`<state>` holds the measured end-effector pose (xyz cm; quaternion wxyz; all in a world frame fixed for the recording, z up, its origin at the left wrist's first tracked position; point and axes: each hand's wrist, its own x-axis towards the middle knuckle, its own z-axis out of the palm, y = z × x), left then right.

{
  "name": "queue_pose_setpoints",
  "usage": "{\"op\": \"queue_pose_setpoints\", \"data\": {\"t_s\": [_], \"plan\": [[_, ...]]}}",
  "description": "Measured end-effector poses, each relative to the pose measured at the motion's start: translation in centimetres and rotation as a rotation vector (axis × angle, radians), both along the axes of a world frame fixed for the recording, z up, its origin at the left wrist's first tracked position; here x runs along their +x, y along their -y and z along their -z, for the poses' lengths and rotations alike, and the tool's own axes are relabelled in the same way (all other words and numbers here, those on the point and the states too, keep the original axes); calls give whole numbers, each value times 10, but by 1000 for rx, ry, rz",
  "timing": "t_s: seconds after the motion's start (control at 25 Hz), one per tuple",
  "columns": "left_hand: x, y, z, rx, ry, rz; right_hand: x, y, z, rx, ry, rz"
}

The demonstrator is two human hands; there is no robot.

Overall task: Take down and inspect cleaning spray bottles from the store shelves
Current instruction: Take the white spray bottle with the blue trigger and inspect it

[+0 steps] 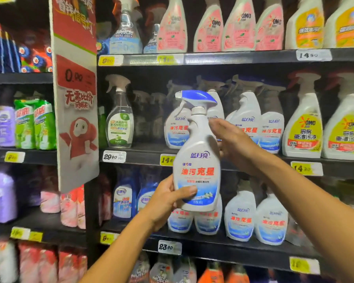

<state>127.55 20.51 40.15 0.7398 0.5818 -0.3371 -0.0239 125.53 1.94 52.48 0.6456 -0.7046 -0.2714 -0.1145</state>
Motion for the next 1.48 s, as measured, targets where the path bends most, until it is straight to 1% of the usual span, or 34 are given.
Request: {"op": "queue_pose_setpoints", "data": {"t_s": [0.08, 0.2, 0.24, 0.4, 0.48, 0.6, 0.68, 0.76, 0.84, 1.04, 1.12, 1.32, 1.48], "plan": [[-16, 9, 13, 40, -23, -6, -5, 3, 8, 91, -21, -12], [-36, 20, 33, 92, -59, -13, -18, 4, 25, 199, -80, -135], [-42, 22, 38, 104, -73, -12, -23, 4, 29, 212, -88, -151], [-60, 27, 50, 152, -157, 9, -37, 5, 46, 179, -62, -93], [-67, 28, 55, 84, -219, 59, -45, 3, 51, 170, -63, -76], [-77, 36, 59, -110, -324, 141, -54, 3, 56, 181, -95, -68], [-84, 43, 61, -168, -346, 125, -58, 3, 61, 158, -126, -99], [-89, 46, 64, -136, -340, 59, -58, 1, 66, 157, -155, -115], [-91, 43, 69, -113, -341, 8, -56, -2, 73, 207, -216, -132], [-95, 22, 74, -133, -373, 37, -51, -18, 87, 259, -366, -266], [-93, 12, 76, -151, -395, 49, -51, -28, 91, 314, -407, -303], [-92, -3, 76, -197, -420, 78, -51, -47, 91, 346, -429, -294], [-88, -9, 74, -162, -392, 74, -50, -53, 90, 352, -431, -279]]}}
